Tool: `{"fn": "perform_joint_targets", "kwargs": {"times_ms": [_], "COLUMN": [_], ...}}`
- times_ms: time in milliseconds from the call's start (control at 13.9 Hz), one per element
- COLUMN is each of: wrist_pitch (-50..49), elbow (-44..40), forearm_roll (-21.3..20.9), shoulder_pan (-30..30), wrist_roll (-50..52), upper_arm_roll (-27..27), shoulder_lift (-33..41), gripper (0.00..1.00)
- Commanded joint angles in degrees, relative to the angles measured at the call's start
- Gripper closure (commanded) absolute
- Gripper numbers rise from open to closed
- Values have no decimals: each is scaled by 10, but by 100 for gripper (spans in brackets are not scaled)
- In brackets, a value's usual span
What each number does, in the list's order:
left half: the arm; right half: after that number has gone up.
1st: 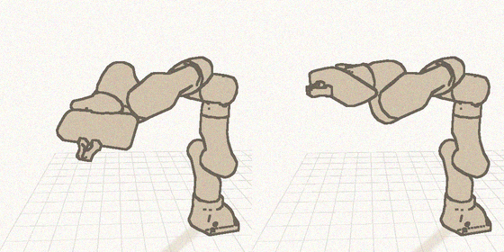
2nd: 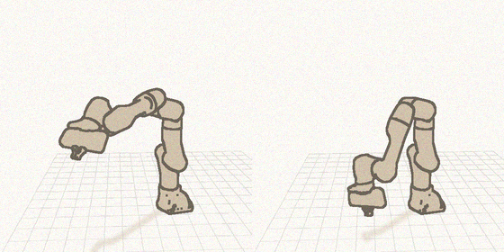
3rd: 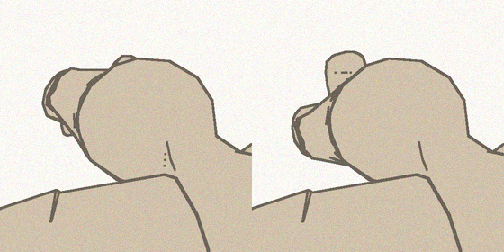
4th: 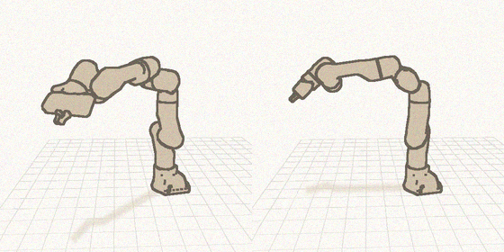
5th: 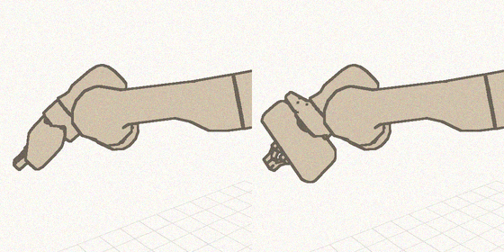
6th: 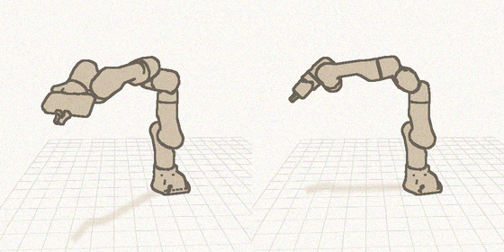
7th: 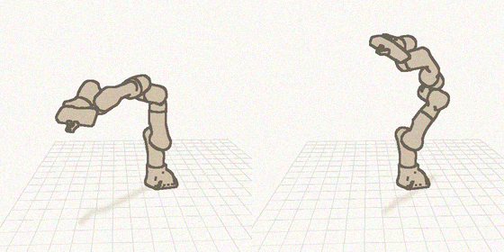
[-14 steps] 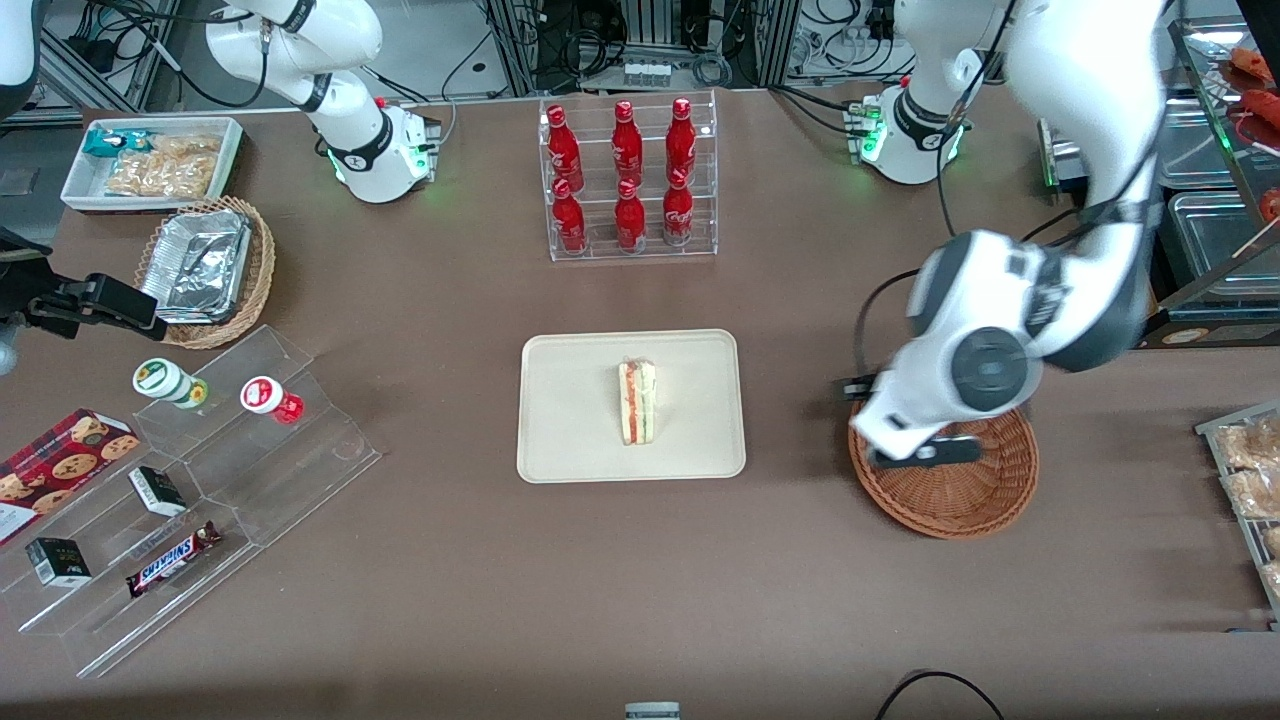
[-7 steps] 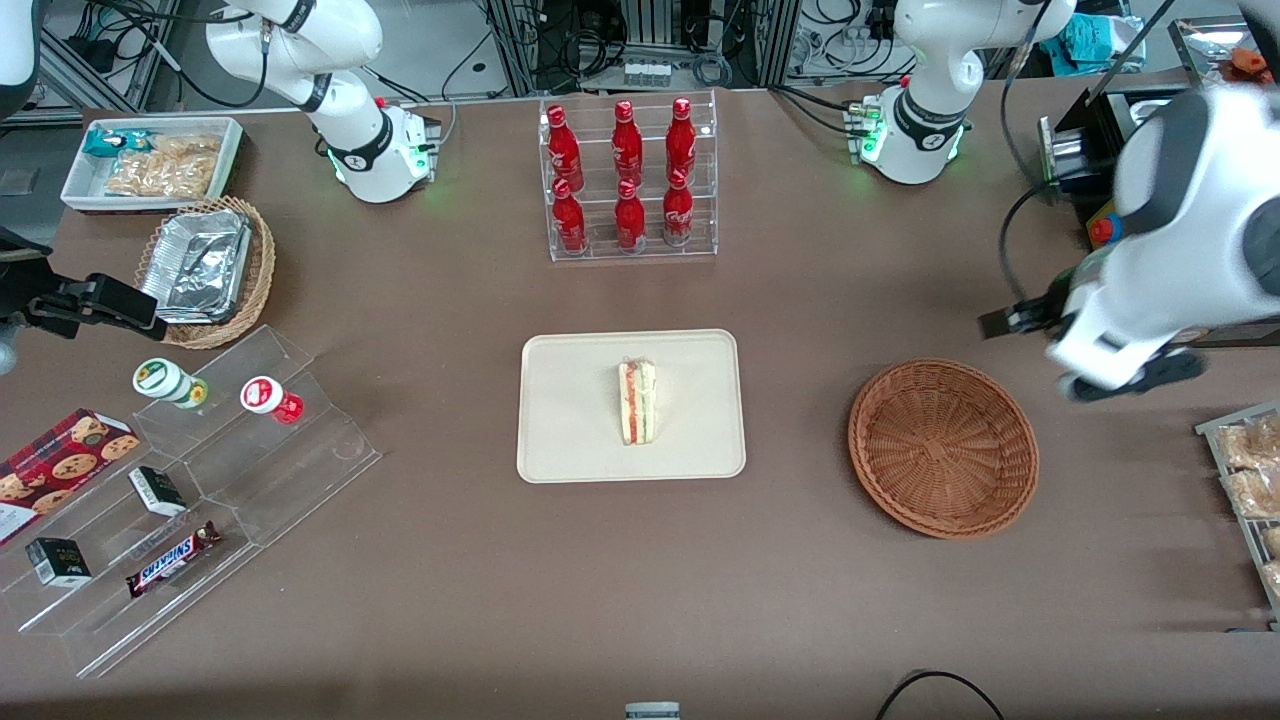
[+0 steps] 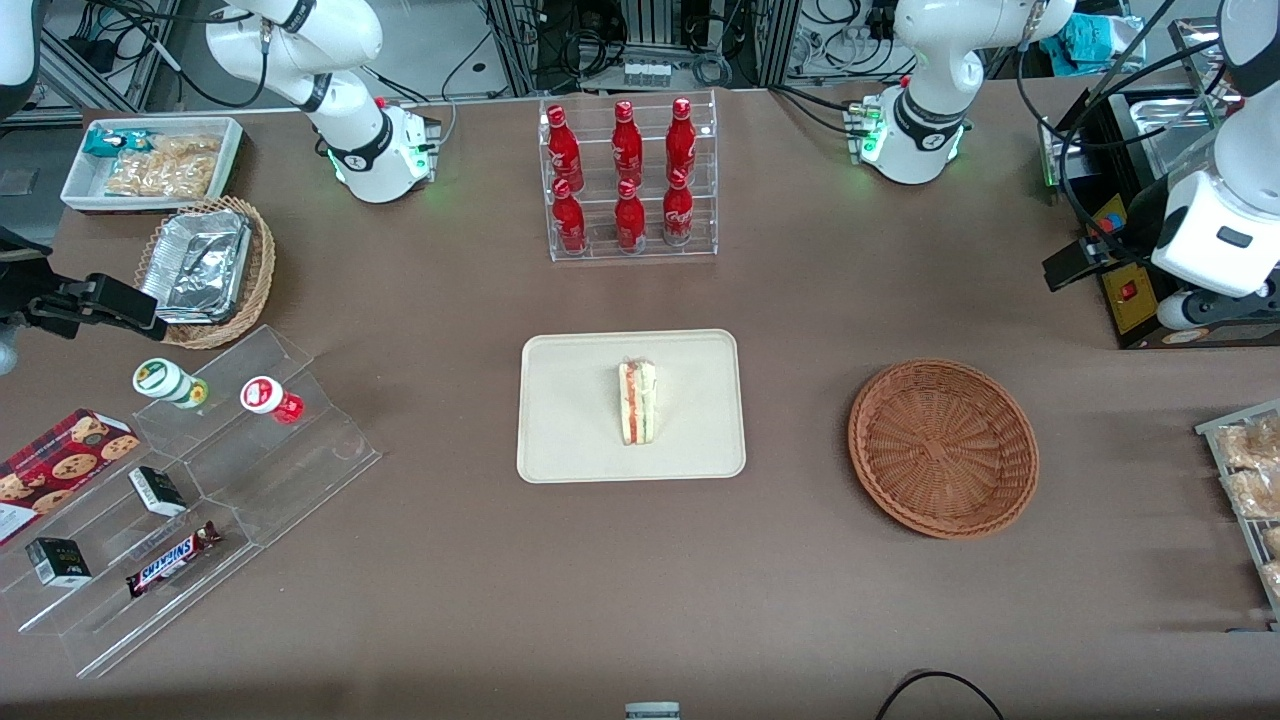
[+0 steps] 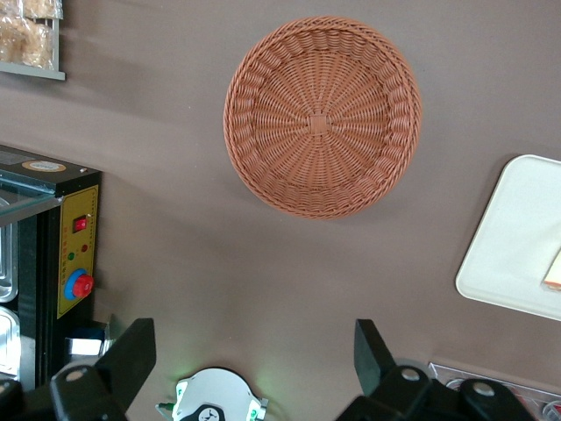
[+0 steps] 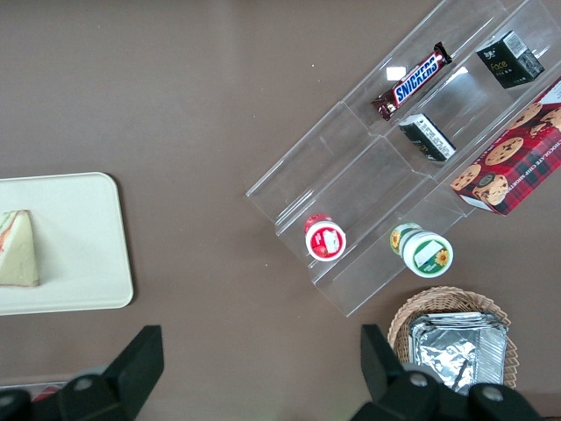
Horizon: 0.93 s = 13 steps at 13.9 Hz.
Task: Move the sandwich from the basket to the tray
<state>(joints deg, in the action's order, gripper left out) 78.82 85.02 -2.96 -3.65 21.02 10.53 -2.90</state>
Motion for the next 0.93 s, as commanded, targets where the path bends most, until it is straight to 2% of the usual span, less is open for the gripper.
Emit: {"fn": "perform_joint_targets", "kwargs": {"times_ms": [0, 288, 575, 863], "wrist_pitch": [-10, -12, -90, -94], "elbow": [-36, -42, -65, -63], "forearm_roll": [-1, -1, 1, -11], "shoulder_pan": [-2, -2, -2, 0], "wrist_roll": [0, -2, -2, -2], "upper_arm_roll": [3, 3, 5, 5], "shoulder_lift": [-16, -14, -23, -22], "gripper": [0, 0, 0, 0]}}
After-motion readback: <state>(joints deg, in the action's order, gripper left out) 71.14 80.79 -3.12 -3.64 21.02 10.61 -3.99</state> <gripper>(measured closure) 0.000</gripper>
